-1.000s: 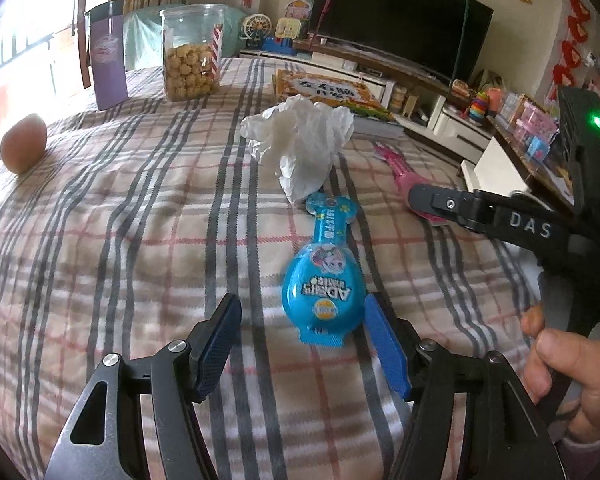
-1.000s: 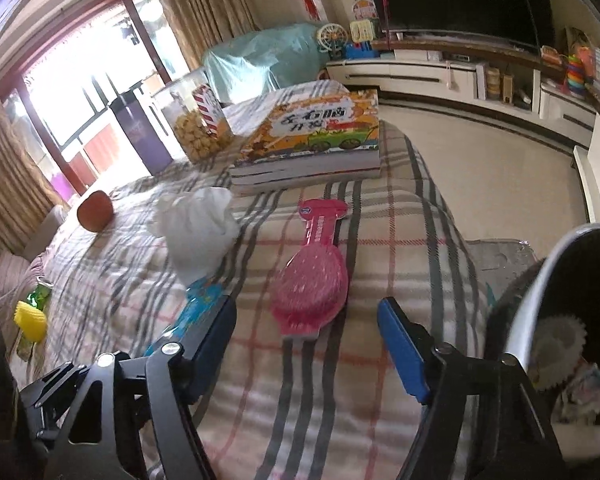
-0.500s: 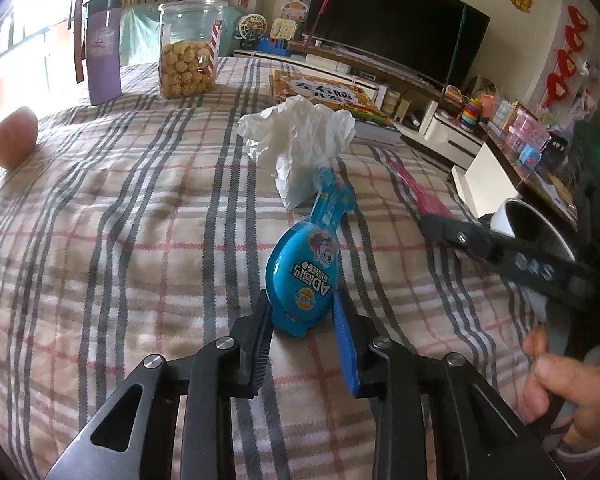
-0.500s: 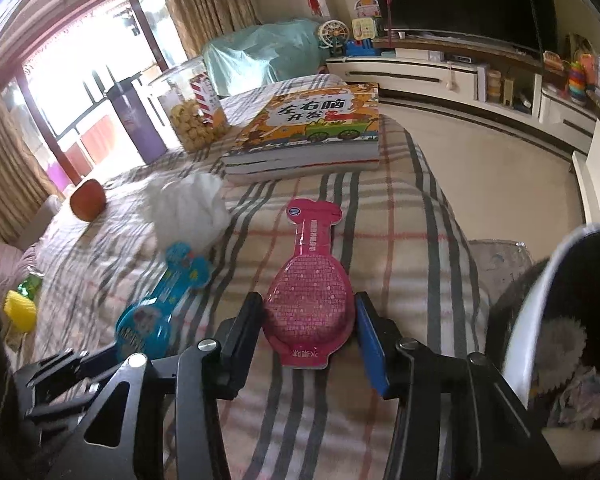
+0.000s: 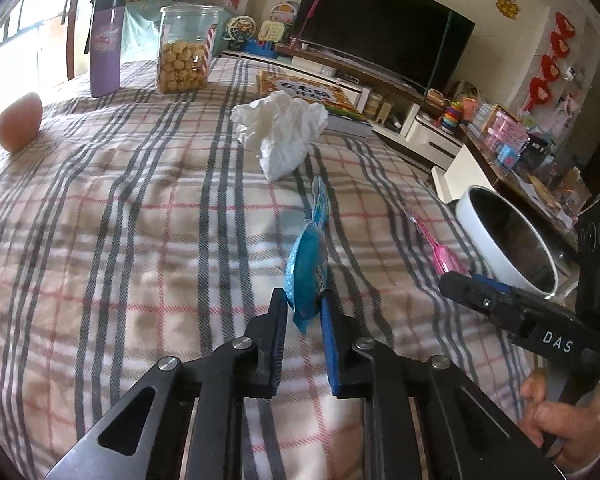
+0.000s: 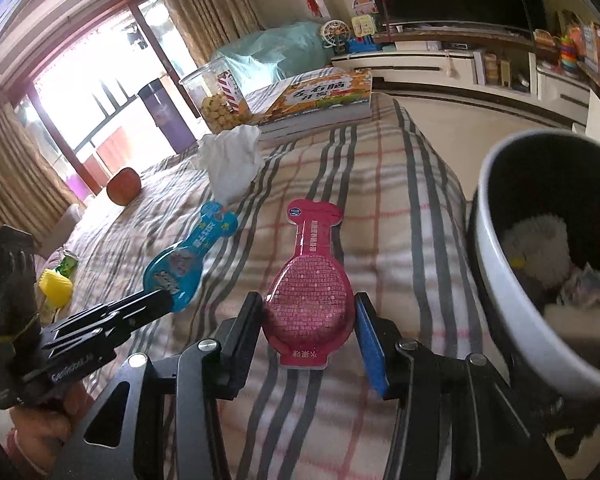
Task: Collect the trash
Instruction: 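Grasp the blue bottle-shaped candy with the left tool while the right tool grasps the pink brush candy, then lift both candies and carry them toward the bin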
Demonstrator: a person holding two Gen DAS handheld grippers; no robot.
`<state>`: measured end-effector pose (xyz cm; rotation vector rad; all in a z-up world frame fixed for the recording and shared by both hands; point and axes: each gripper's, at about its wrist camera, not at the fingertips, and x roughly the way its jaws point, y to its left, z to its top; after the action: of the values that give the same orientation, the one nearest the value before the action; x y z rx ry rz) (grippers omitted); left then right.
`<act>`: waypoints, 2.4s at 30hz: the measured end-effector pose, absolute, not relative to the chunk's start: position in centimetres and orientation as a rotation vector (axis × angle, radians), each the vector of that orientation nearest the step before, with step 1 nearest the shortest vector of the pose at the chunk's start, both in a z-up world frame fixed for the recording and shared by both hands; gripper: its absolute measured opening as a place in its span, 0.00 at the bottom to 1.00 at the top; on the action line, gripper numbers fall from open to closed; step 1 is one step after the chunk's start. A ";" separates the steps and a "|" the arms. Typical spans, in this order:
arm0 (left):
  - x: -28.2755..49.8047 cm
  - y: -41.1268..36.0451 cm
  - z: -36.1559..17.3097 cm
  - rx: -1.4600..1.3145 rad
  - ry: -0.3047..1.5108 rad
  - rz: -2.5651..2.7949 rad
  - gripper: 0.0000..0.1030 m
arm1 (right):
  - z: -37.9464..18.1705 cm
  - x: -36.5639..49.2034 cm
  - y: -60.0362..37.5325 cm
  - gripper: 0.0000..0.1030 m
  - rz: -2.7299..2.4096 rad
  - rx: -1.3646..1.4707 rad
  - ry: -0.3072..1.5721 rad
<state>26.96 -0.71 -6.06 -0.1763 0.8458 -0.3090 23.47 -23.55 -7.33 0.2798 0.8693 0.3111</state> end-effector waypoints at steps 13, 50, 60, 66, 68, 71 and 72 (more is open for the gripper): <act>24.4 -1.8 -4.8 -0.146 0.814 -0.346 0.12 | -6.7 20.6 -24.3 0.46 0.300 0.321 0.839; 24.1 -3.6 -6.2 -0.114 0.833 -0.367 0.14 | -6.9 18.6 -23.2 0.44 0.247 0.175 0.810; 23.5 -4.1 -4.1 -0.105 0.794 -0.401 0.13 | -4.1 17.9 -24.9 0.44 0.272 0.267 0.748; 23.2 -5.0 -3.2 -0.085 0.777 -0.422 0.13 | -3.2 17.1 -26.4 0.44 0.259 0.299 0.722; 23.1 -5.3 -3.0 -0.078 0.773 -0.429 0.13 | -2.9 16.9 -26.8 0.44 0.252 0.301 0.714; 23.2 -5.8 -2.7 -0.070 0.769 -0.440 0.13 | -2.6 16.6 -27.5 0.44 0.243 0.310 0.704; 23.2 -6.0 -2.6 -0.066 0.767 -0.444 0.13 | -2.5 16.5 -27.7 0.44 0.239 0.312 0.701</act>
<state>23.16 -5.96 -2.59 -0.0665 0.7673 -0.4439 16.53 -27.70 -2.52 0.3119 0.7012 0.2392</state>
